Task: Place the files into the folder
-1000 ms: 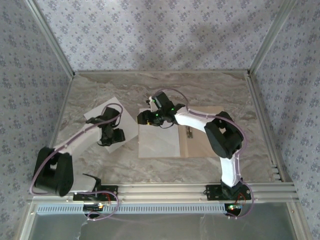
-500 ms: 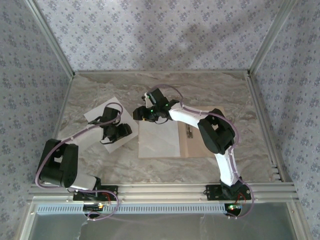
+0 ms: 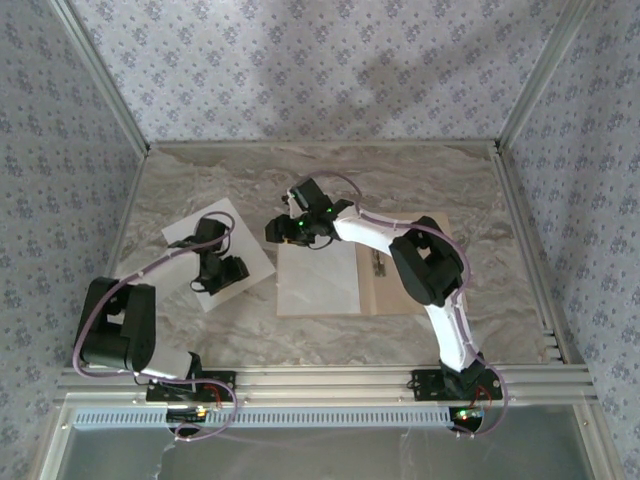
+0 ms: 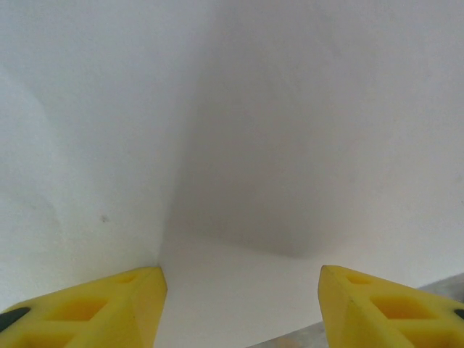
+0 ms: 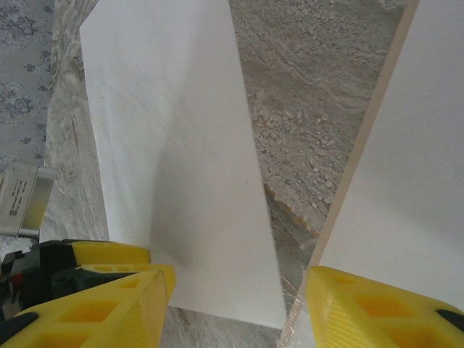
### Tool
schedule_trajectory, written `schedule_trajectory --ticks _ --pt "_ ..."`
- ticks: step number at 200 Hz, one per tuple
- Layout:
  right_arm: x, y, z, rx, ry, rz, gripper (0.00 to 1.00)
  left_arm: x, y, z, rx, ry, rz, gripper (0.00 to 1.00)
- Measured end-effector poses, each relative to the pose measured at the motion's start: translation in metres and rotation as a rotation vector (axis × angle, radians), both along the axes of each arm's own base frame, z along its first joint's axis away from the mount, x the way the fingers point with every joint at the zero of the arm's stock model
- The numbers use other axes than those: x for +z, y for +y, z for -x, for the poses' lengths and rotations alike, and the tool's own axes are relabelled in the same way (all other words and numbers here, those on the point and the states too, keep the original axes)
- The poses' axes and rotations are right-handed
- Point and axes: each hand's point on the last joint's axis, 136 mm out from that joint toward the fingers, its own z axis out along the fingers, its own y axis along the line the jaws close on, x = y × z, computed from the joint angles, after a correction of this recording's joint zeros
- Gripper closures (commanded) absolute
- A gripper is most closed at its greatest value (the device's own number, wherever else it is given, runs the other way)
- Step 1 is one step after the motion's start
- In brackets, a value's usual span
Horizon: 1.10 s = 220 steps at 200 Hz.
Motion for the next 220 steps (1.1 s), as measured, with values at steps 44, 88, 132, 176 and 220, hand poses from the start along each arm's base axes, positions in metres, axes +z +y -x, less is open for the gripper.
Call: schedule_trajectory --ticks 44,88,132,176,220 --pt "-0.008 0.016 0.007 0.022 0.014 0.005 0.48 0.007 0.011 0.018 -0.011 0.03 -0.035 0.32" --pt "-0.006 0.042 0.015 0.046 0.01 -0.013 0.5 0.04 0.034 0.002 0.074 -0.118 -0.038 0.15" --pt "-0.011 0.061 0.022 0.062 0.021 -0.012 0.51 0.062 0.087 -0.01 0.25 -0.245 -0.083 0.09" --pt "-0.032 0.075 0.025 0.067 0.051 0.003 0.51 0.048 0.108 0.001 0.329 -0.226 -0.024 0.09" --pt "-0.042 0.08 0.027 0.07 0.067 0.014 0.51 0.027 0.093 0.0 0.296 -0.192 0.079 0.1"
